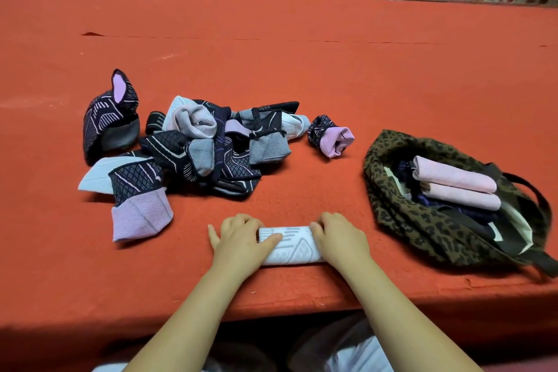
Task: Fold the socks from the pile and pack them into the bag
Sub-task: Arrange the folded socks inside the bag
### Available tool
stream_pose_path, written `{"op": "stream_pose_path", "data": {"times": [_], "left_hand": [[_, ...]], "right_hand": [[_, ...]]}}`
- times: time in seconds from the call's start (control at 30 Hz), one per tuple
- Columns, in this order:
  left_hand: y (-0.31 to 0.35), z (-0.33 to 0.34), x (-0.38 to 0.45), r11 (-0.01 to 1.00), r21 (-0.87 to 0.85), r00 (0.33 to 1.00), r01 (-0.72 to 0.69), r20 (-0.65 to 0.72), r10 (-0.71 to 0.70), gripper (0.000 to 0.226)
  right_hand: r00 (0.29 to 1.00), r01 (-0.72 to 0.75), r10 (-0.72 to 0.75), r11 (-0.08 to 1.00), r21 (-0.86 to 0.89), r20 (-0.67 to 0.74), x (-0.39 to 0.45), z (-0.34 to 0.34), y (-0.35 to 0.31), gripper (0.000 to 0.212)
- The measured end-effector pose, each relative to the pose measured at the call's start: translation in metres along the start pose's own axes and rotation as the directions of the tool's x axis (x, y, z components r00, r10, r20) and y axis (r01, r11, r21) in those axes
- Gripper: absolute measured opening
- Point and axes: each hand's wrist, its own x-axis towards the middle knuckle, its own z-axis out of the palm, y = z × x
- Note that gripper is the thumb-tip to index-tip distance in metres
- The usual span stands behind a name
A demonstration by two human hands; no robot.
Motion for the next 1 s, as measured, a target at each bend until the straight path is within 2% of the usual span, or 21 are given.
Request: {"op": "stream_pose_path", "data": {"times": [0.13,0.23,0.3,0.33,0.4,0.43,0.53,0.63,0.73,0.8,0.9,0.97,1.0], "left_hand": [[0.003,-0.003,0.008,0.997,0.079,0.989,0.011,0.146,-0.023,0.057],[0.007,-0.003,0.010,0.995,0.087,0.972,-0.043,0.233,0.022,0.053],[0.014,0.001,0.006,0.996,-0.026,0.974,-0.082,0.210,0.085,0.047],[0.020,0.004,0.003,0.983,-0.157,0.981,-0.092,0.157,0.117,0.040],[0.036,0.005,-0.005,0.874,-0.478,0.989,-0.089,0.064,0.135,0.019],[0.046,0.006,-0.007,0.818,-0.566,0.987,-0.101,0.044,0.153,0.016],[0.079,0.015,-0.006,0.677,-0.721,0.975,-0.147,0.010,0.223,0.025],[0.118,0.021,-0.007,0.576,-0.781,0.945,-0.240,-0.052,0.323,0.043],[0.158,0.025,-0.009,0.502,-0.796,0.907,-0.338,-0.133,0.400,0.032],[0.183,0.032,-0.011,0.454,-0.823,0.887,-0.343,-0.124,0.445,0.027],[0.218,0.048,-0.010,0.449,-0.847,0.869,-0.284,-0.030,0.493,0.027],[0.240,0.054,-0.006,0.469,-0.841,0.833,-0.270,0.040,0.551,0.042],[0.249,0.055,-0.002,0.515,-0.795,0.807,-0.319,0.057,0.588,0.055]], "right_hand": [[0.995,-0.003,0.007,0.999,-0.041,0.097,-0.002,-0.004,0.003,0.052],[0.987,0.040,-0.045,0.998,0.039,0.154,-0.008,-0.011,0.009,0.039],[0.986,0.063,-0.089,0.982,0.178,0.142,-0.015,-0.016,0.016,0.036],[0.987,0.054,-0.093,0.959,0.280,0.130,-0.019,-0.021,0.021,0.034],[0.991,0.010,-0.076,0.862,0.506,0.110,-0.026,-0.030,0.029,0.027],[0.993,-0.018,-0.056,0.791,0.612,0.102,-0.028,-0.036,0.036,0.023],[0.991,-0.121,0.027,0.587,0.801,0.129,-0.035,-0.049,0.060,0.018],[0.980,-0.199,0.082,0.480,0.855,0.182,-0.045,-0.070,0.088,0.023],[0.942,-0.302,-0.041,0.322,0.897,0.332,-0.058,-0.097,0.121,0.036],[0.952,-0.249,-0.097,0.305,0.919,0.290,-0.065,-0.112,0.143,0.045],[0.989,-0.144,0.072,0.381,0.914,0.126,-0.072,-0.130,0.173,0.036],[0.984,-0.090,0.176,0.354,0.931,0.029,-0.073,-0.141,0.196,0.028],[0.976,-0.048,0.217,0.319,0.947,-0.023,-0.072,-0.146,0.208,0.025]]}}
